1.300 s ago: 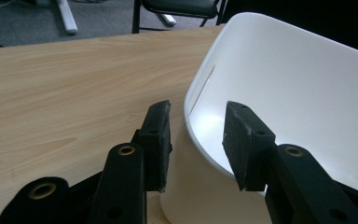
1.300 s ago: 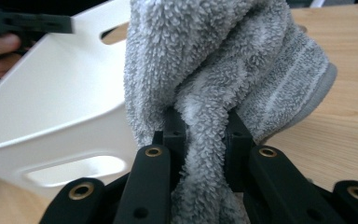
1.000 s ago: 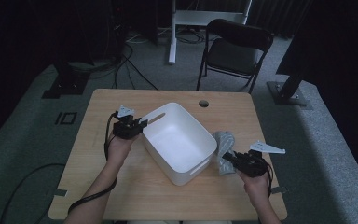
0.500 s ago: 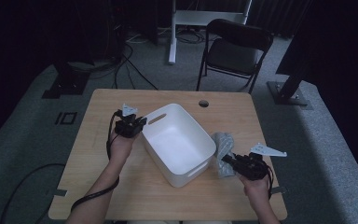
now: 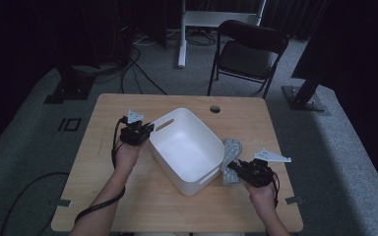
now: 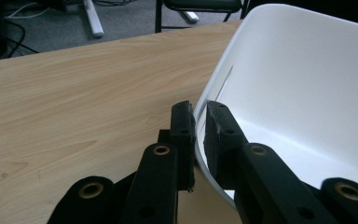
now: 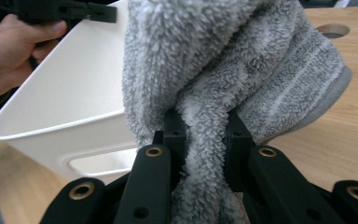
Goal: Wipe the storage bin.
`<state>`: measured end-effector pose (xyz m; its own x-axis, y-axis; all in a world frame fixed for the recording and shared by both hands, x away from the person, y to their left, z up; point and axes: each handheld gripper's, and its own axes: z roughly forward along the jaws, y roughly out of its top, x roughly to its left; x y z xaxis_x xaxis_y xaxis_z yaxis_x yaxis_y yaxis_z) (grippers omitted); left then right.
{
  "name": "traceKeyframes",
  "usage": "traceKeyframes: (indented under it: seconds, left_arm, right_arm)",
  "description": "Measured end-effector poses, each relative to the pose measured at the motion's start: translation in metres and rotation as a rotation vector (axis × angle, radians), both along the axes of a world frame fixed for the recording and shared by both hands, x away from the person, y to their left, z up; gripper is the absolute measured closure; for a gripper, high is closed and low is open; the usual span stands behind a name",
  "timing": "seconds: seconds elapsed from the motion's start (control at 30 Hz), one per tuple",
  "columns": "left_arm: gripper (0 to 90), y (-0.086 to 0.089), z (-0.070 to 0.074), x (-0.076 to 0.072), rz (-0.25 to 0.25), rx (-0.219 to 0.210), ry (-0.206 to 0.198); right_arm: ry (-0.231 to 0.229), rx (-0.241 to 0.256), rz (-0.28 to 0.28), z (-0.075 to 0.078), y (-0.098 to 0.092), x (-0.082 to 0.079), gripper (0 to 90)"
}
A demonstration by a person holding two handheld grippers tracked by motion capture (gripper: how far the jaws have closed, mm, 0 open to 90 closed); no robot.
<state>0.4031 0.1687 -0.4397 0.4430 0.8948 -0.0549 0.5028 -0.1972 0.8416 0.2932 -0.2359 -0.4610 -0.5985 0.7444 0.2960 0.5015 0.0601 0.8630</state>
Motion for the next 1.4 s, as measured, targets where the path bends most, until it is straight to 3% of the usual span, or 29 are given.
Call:
traceKeyframes:
  seconds: [0.27,0.43,0.6,0.83,1.03,1.17,1.4]
  left_arm:
    - [81.9,0.002,-0.001,-0.004,0.017,-0.008,-0.006]
    - [81.9,0.001,-0.001,-0.005,0.031,-0.005,-0.012]
    - [82.1,-0.001,-0.002,-0.007,0.06,-0.005,-0.018]
    - [82.0,-0.005,-0.001,-0.008,0.099,0.016,-0.013]
    - [81.9,-0.007,0.0,-0.008,0.104,0.022,-0.012]
    - [82.0,-0.005,-0.001,-0.008,0.093,0.015,-0.014]
    - [81.9,0.001,-0.002,-0.007,0.076,-0.014,-0.025]
  right_arm:
    - [0.0,-0.007,-0.038,-0.002,0.005,0.009,77.2]
    - [0.038,-0.032,-0.054,-0.012,0.008,0.013,77.3]
    - [0.066,0.002,-0.051,-0.015,0.004,0.015,77.2]
    - [0.034,0.024,-0.032,-0.002,0.002,0.003,77.1]
    - [-0.028,0.046,0.006,0.018,0.003,-0.016,77.1]
    - [-0.017,-0.001,0.011,0.01,0.015,-0.013,77.1]
    - [-0.041,-0.014,-0.034,0.004,0.022,0.0,77.5]
